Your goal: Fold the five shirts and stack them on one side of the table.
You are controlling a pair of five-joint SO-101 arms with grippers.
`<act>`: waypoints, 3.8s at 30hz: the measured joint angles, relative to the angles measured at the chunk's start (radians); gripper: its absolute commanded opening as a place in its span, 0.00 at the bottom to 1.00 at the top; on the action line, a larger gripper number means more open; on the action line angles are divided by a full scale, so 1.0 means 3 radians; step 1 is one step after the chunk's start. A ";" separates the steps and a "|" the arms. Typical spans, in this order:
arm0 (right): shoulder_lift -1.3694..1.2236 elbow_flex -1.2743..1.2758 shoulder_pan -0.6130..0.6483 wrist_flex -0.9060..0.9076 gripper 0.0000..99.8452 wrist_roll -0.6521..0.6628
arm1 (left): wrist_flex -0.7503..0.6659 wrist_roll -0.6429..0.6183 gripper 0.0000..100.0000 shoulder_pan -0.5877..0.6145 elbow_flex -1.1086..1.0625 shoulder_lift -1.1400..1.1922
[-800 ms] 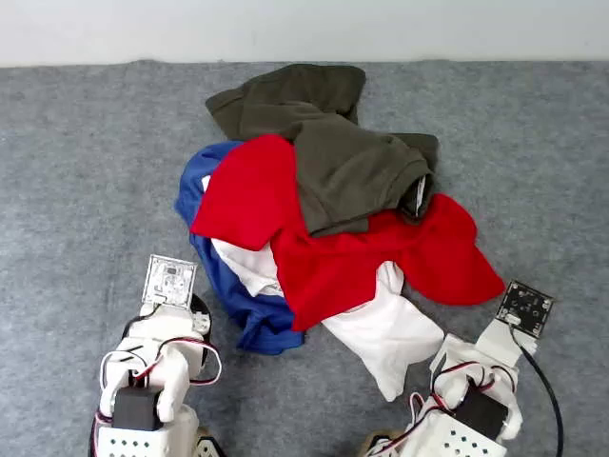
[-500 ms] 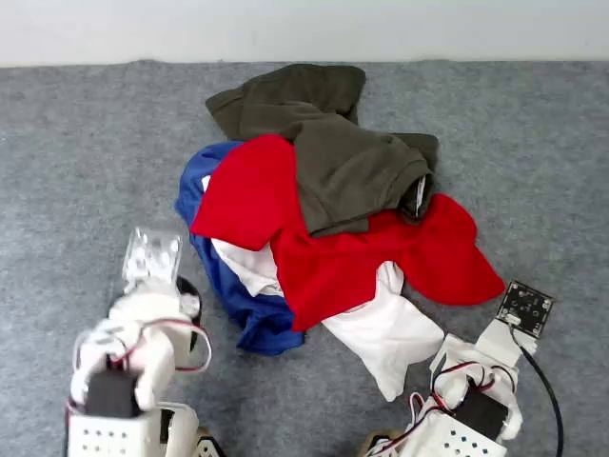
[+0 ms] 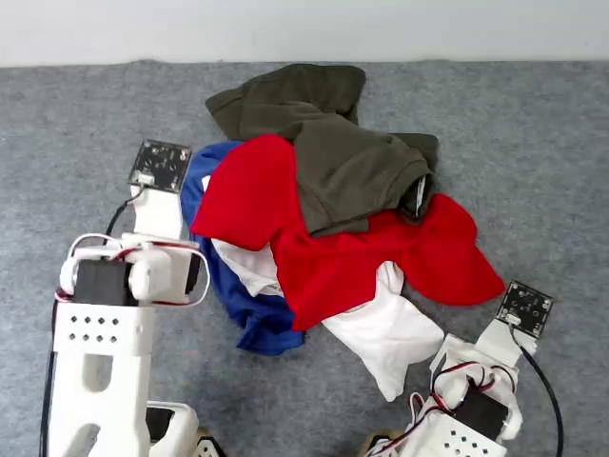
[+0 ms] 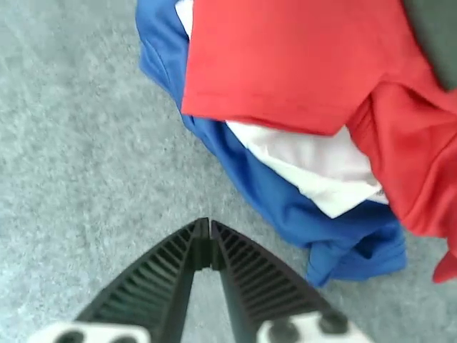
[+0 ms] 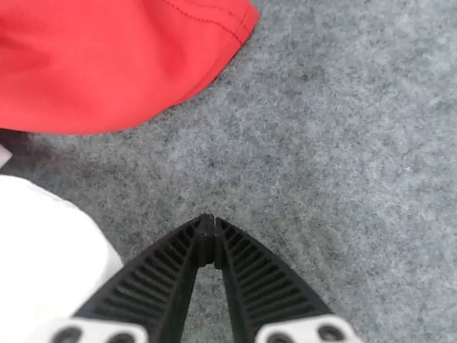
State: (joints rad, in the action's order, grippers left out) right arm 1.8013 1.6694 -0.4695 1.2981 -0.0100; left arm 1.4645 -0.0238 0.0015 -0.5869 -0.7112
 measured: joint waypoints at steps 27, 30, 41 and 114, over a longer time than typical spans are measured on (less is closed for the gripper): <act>0.0000 0.0000 0.0000 0.0000 0.01 0.0000 | -0.0169 0.0532 0.17 -0.1084 0.0169 0.0486; 0.0000 0.0000 0.0000 0.0000 0.01 0.0000 | -0.0169 0.0542 0.24 -0.1171 0.0348 0.0844; 0.0000 0.0000 0.0000 0.0000 0.01 0.0000 | -0.0123 0.0644 0.28 -0.1274 0.1447 0.2603; 0.0000 0.0000 0.0000 0.0000 0.01 0.0000 | -0.1499 0.1274 0.01 0.3841 0.1759 0.1340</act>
State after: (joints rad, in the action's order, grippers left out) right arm 1.8013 1.6694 -0.4695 1.2981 -0.0100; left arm 1.0150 0.3583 1.1538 -0.0591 -0.3092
